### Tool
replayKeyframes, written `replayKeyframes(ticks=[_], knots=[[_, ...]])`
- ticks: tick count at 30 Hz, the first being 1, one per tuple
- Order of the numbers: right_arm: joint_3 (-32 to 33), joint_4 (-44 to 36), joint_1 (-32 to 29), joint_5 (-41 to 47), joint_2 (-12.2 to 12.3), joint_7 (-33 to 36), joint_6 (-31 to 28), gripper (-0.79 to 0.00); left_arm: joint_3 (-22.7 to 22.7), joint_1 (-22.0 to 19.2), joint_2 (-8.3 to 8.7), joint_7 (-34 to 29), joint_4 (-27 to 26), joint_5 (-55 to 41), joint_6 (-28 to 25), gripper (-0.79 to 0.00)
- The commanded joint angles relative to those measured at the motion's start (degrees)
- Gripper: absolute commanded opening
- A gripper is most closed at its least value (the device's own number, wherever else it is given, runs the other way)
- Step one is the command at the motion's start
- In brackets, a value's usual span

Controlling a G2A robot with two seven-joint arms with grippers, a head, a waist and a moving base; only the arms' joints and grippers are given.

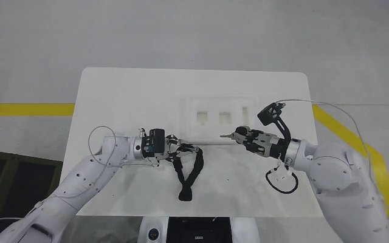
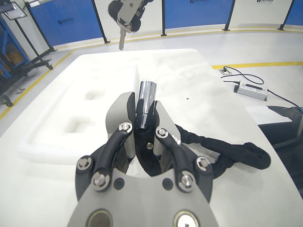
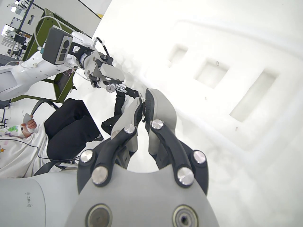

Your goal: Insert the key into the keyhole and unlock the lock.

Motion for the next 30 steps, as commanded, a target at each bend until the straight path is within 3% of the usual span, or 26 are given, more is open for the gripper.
replayKeyframes(ticks=[1, 5, 9, 20, 30], knots=[[-0.29, -0.53, 0.19, 0.63, 0.04, 0.44, -0.12, -0.785, -0.21, 0.38, 0.1, 3.67, 0.82, 1.05, 1.99, -0.785], [-1.27, -1.62, 0.68, 1.38, 0.09, 1.28, -0.32, -0.785, -0.32, 0.85, 0.16, 10.45, 2.03, 1.94, 4.07, -0.785], [-2.74, -2.39, 1.34, 1.8, 0.07, 1.48, -0.44, -0.785, 0.17, 0.51, 0.24, 13.19, 2.69, 2.18, 6.65, -0.785], [-8.1, -3.6, 3.88, 1.38, -0.48, -1.63, 1.9, -0.785, 2.37, -2.6, 1.05, 15.76, 2.9, 1.12, 9.22, -0.785], [-8.98, -3.96, 4.03, 1.06, -0.58, -3.14, 3.08, -0.785, 4.11, -5.36, 1.51, 16.17, 4.06, -0.57, 9.63, -0.785]])
